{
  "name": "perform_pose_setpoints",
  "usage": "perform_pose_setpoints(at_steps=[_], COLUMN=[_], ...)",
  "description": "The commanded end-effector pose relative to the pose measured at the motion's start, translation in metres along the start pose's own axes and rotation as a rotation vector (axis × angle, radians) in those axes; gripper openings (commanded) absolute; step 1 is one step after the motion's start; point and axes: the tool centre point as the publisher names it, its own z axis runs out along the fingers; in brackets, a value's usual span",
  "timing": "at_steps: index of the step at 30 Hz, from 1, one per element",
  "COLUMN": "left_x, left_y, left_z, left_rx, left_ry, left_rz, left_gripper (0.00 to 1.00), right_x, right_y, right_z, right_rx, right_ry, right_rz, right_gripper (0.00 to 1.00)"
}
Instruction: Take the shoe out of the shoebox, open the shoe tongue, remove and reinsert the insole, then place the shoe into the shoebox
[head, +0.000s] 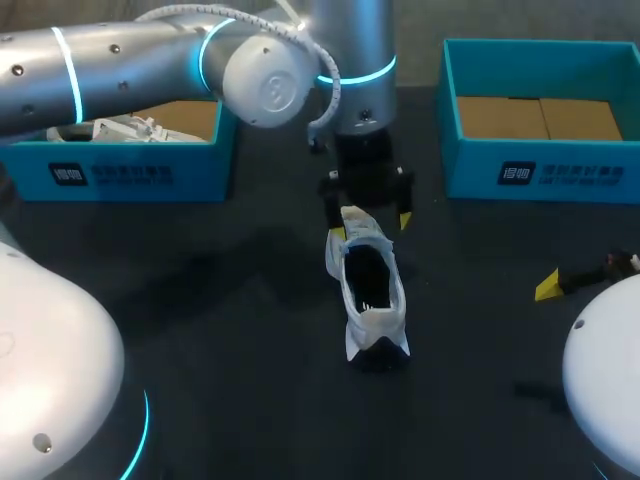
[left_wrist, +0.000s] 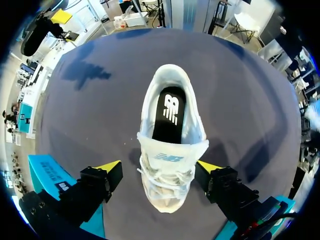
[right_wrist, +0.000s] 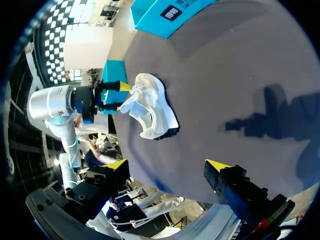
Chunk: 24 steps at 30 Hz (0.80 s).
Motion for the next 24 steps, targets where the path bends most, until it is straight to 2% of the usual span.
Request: perform_pose_setpoints(at_steps=[1,5,9,10,11,12,13,14,15,16,17,24], left_x=[0.002,0.005,0.006,0.006,0.006,0.006,0.006,0.007,0.008,0.008,0.010,0.012], left_y=[0.001,0.015,0.014,0.013,0.013,0.012,0.012,0.010,0.008,0.008,0.005,0.000], left_z=[-0.004,-0.015,-0.025,-0.028,-0.028,-0.029,-0.029,-0.028,-0.027,-0.027,-0.024,-0.018], left_rx=[-0.012,-0.045,-0.052,-0.053,-0.053,-0.053,-0.053,-0.042,-0.036,-0.033,-0.032,-0.022], left_ry=[0.004,-0.002,-0.010,-0.011,-0.011,-0.011,-0.011,-0.009,-0.003,-0.001,0.004,0.009], left_rz=[0.001,-0.020,-0.018,-0.016,-0.013,-0.011,-0.011,-0.007,-0.002,-0.001,0.002,0.000], left_gripper=[0.97,0.97,0.95,0.92,0.82,0.68,0.68,0.49,0.39,0.39,0.34,0.33], right_x=[0.001,0.001,0.001,0.001,0.001,0.001,0.001,0.001,0.001,0.001,0.001,0.001], right_y=[-0.001,-0.001,-0.001,-0.001,-0.001,-0.001,-0.001,-0.001,-0.001,-0.001,-0.001,-0.001], right_z=[0.000,0.000,0.000,0.000,0.000,0.000,0.000,0.000,0.000,0.000,0.000,0.000], right_rx=[-0.002,-0.002,-0.002,-0.002,-0.002,-0.002,-0.002,-0.002,-0.002,-0.002,-0.002,-0.002], right_ry=[-0.004,-0.004,-0.004,-0.004,-0.004,-0.004,-0.004,-0.004,-0.004,-0.004,-0.004,-0.004], right_rz=[0.002,0.002,0.002,0.002,0.002,0.002,0.002,0.002,0.002,0.002,0.002,0.002], right_gripper=[1.00,1.00,1.00,1.00,1.00,1.00,1.00,1.00,1.00,1.00,1.00,1.00])
